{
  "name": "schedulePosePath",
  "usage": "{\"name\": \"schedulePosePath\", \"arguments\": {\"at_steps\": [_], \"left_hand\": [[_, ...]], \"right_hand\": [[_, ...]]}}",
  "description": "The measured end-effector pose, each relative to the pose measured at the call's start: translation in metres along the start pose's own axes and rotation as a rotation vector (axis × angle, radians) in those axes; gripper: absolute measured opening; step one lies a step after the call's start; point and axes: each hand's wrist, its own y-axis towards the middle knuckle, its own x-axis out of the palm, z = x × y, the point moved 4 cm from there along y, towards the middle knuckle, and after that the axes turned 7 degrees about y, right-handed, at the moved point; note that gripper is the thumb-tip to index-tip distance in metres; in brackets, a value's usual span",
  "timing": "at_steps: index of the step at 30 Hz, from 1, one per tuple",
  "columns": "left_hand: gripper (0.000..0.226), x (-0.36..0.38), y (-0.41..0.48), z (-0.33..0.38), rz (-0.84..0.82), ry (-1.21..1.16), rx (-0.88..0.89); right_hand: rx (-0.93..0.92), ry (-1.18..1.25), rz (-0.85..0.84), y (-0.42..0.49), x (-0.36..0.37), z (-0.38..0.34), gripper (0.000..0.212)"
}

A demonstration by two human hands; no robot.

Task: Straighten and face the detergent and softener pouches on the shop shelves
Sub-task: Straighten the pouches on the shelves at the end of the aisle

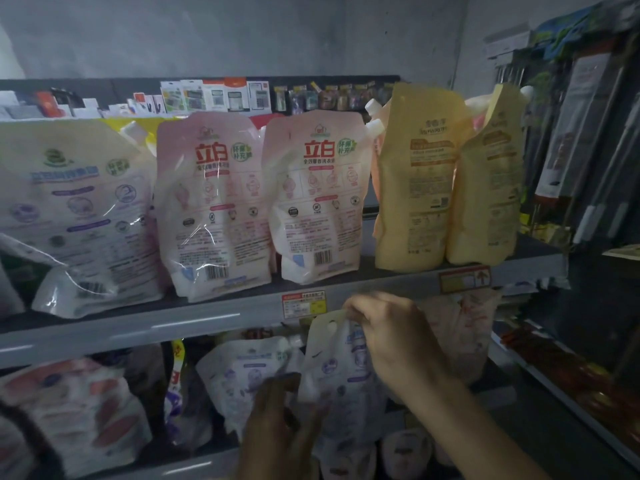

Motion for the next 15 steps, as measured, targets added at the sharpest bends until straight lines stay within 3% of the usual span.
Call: {"name": "schedulePosePath", "arguments": {"at_steps": [2,6,11,15], "left_hand": [[0.056,0.018,-0.004,-0.019,-0.115,0.103,-0.073],[0.05,0.033,0.002,-0.03,-0.158,0.211,-0.187],[0.055,0.04,-0.001,-0.047,-0.148,0.016,-0.59],[0.061,0.066,-0.016,-0.074,-0.245,-0.105,-0.666]], "right_hand": [[0.018,-0.012,0.015,-0.003,0.006,0.001,0.024],[0.053,-0.024,0.039,-0.011,0.022,0.006,0.027],[0.085,-0.008,0.081,-0.019,0.041,0.01,0.031],[0.069,-0.025,0.134,-0.024,0.048,0.006,0.033]]}}
